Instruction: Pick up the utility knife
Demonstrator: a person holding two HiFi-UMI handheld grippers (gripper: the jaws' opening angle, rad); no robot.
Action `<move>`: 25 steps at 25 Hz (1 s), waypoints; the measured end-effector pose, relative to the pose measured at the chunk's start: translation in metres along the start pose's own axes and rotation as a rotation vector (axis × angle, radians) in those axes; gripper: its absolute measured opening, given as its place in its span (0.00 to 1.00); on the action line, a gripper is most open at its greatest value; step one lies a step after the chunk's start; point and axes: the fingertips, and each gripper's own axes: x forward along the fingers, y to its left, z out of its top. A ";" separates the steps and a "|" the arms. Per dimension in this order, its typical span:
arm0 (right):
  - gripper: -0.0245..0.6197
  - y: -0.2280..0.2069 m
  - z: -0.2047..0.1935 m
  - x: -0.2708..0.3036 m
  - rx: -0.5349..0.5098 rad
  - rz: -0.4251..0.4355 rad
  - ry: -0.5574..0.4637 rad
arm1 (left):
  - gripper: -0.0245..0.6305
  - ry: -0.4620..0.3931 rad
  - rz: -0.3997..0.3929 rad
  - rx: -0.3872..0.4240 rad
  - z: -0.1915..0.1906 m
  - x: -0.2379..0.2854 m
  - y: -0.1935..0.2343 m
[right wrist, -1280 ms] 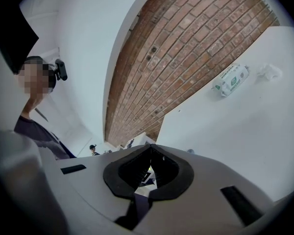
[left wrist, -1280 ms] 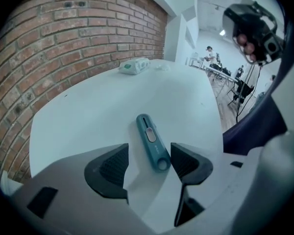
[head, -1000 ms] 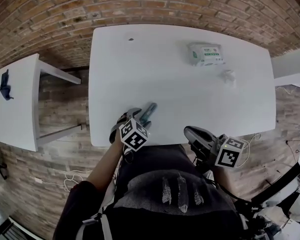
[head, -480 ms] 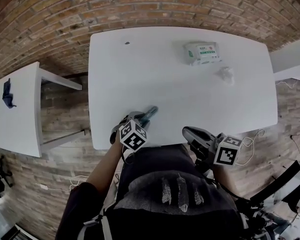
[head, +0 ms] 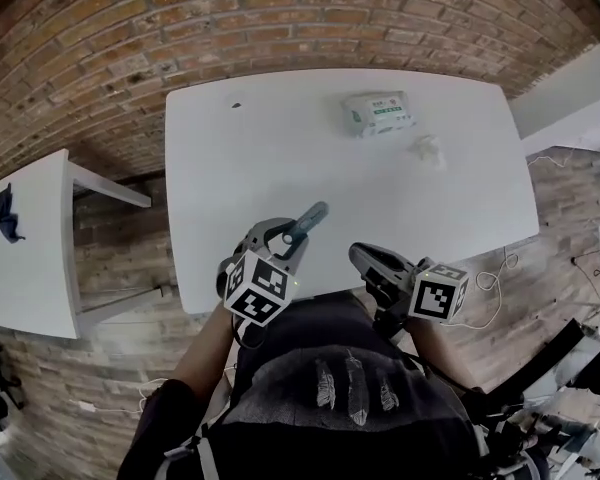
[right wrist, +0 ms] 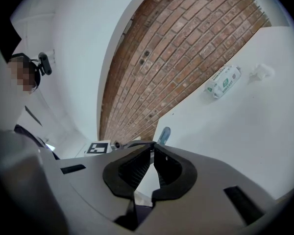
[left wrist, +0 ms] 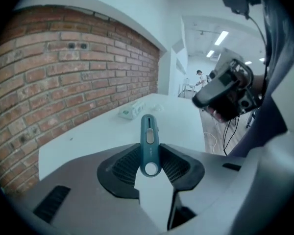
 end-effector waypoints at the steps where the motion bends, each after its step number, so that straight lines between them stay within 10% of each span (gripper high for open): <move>1: 0.05 0.004 0.005 0.003 0.004 0.009 -0.020 | 0.22 -0.030 0.003 0.031 0.014 -0.007 -0.003; 8: 0.24 0.038 0.021 0.026 0.012 0.108 -0.064 | 0.22 -0.170 0.017 0.117 0.066 -0.046 -0.021; 25: 0.17 0.047 0.022 0.039 0.002 0.148 -0.093 | 0.22 -0.218 -0.026 0.125 0.075 -0.059 -0.036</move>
